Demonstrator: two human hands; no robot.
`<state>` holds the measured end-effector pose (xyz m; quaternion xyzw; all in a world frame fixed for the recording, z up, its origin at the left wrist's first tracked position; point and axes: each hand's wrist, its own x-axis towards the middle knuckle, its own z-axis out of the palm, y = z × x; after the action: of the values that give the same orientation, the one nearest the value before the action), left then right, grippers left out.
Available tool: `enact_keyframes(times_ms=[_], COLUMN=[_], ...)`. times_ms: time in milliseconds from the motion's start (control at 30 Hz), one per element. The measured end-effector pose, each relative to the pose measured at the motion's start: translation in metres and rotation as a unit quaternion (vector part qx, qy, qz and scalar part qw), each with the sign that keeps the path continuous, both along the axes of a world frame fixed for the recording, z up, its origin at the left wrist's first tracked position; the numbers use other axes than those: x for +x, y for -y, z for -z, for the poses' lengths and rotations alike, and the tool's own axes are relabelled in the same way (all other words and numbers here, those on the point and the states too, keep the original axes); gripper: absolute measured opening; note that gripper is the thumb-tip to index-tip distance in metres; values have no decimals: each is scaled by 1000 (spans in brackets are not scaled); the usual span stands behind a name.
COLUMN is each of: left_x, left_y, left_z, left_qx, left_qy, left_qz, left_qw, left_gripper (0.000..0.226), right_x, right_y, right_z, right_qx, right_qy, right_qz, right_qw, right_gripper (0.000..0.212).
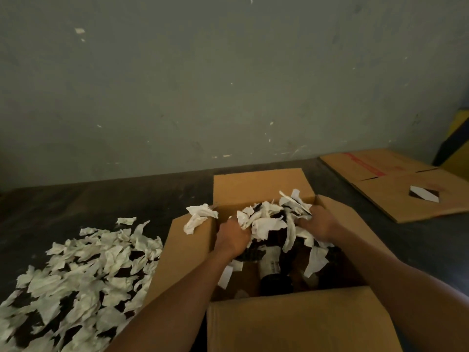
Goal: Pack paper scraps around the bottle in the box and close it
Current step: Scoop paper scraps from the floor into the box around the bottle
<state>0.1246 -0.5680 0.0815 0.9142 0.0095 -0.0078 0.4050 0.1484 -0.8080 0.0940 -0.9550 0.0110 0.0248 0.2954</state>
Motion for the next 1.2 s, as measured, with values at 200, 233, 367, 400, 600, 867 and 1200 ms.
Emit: enact_keyframes(times_ms=[200, 233, 367, 400, 600, 867, 1200], left_x=[3, 5, 9, 10, 18, 7, 21], left_y=[6, 6, 7, 6, 8, 8, 8], left_z=[32, 37, 43, 43, 36, 70, 66], left_qx=[16, 27, 71, 84, 168, 291, 368], left_qy=[-73, -83, -155, -171, -178, -183, -322], left_qz=[18, 27, 38, 50, 146, 216, 257], left_qw=[997, 996, 985, 980, 958, 914, 834], left_gripper=[55, 65, 92, 97, 104, 90, 64], right_x=[-1, 1, 4, 5, 5, -12, 27], right_y=[8, 10, 15, 16, 17, 7, 9], right_z=[28, 31, 36, 37, 23, 63, 40], right_qx=[27, 34, 46, 47, 51, -160, -82], right_qy=[-17, -24, -54, -62, -126, -275, -274], right_qz=[8, 8, -22, -23, -51, -191, -131], right_qw=[999, 999, 997, 997, 989, 929, 949], right_gripper=[21, 24, 61, 74, 88, 87, 38])
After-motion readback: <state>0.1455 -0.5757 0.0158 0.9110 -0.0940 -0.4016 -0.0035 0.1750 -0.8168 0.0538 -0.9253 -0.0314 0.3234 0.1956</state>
